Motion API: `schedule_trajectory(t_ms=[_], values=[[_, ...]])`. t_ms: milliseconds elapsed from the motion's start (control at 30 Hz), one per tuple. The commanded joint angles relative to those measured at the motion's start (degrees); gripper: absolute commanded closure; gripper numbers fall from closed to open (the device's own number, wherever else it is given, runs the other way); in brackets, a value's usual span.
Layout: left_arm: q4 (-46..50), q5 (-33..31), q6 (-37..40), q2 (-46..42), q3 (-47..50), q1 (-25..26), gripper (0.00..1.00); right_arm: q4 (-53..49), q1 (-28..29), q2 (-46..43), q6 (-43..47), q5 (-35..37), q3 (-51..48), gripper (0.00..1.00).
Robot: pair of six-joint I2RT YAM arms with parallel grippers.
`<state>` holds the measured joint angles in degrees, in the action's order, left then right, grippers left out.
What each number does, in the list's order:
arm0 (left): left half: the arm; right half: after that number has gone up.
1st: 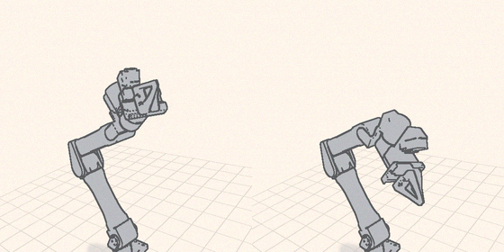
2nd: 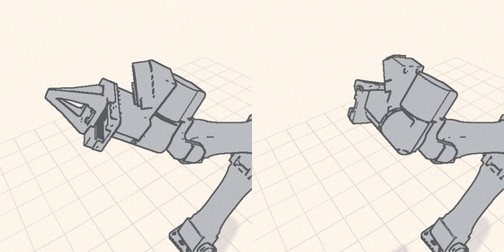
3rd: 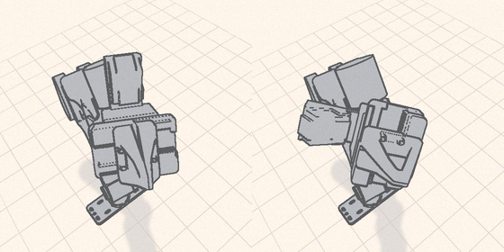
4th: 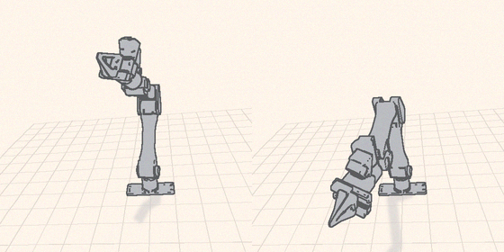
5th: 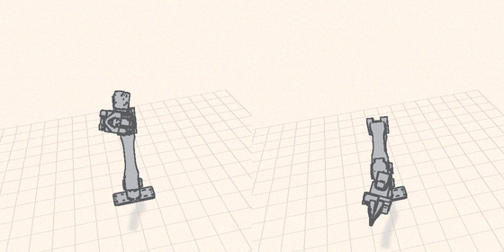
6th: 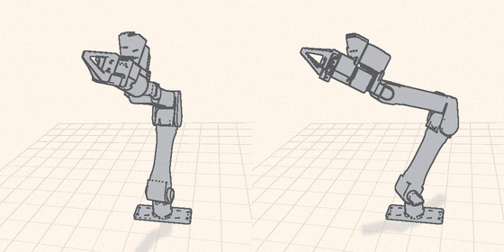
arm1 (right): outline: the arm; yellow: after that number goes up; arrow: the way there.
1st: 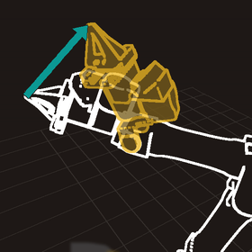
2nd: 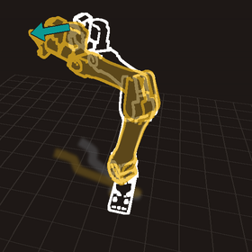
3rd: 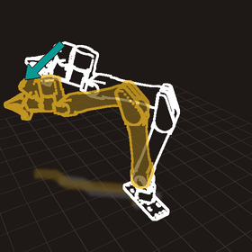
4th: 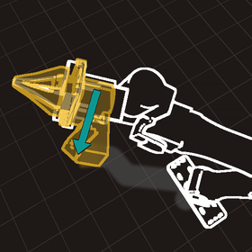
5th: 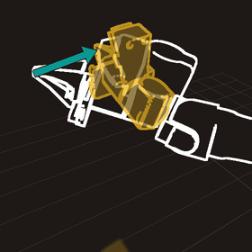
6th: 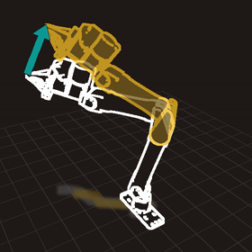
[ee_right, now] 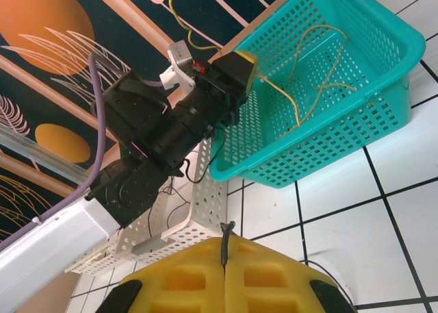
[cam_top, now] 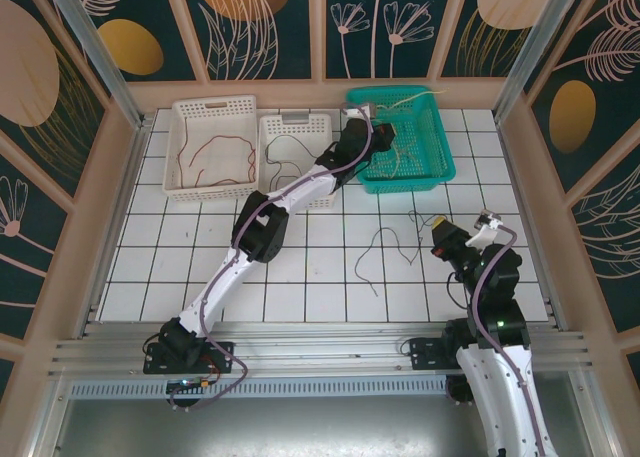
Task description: Untangle the cables
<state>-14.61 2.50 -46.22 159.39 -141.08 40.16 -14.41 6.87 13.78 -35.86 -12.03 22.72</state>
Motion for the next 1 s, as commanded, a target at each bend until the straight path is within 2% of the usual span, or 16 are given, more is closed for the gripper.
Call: schedule_trajectory(t_ms=[0,300,433,600,767,967], values=[[2.2,-0.1,-0.5,2.3,-1.4,-0.3,1.00,2.0,0.3,0.6,1.0,-1.1,-0.7,1.00],[5.1,-0.1,0.3,3.5,-1.4,-0.3,0.96,2.5,0.3,1.1,1.1,-1.4,-1.0,1.00],[5.5,0.0,0.3,3.8,-1.3,-0.4,0.87,2.5,0.3,1.2,1.1,-1.3,-0.8,1.00],[5.5,0.2,0.1,3.6,-1.5,-0.8,0.71,2.4,0.3,1.2,1.2,-1.2,-0.8,1.00],[5.6,0.7,0.0,3.3,-1.5,-0.8,0.68,2.6,0.3,1.4,1.1,-1.1,-0.9,1.00],[5.1,1.5,-1.0,2.2,-1.5,-0.9,0.56,2.4,0.3,1.4,1.1,-0.6,-0.6,1.00]])
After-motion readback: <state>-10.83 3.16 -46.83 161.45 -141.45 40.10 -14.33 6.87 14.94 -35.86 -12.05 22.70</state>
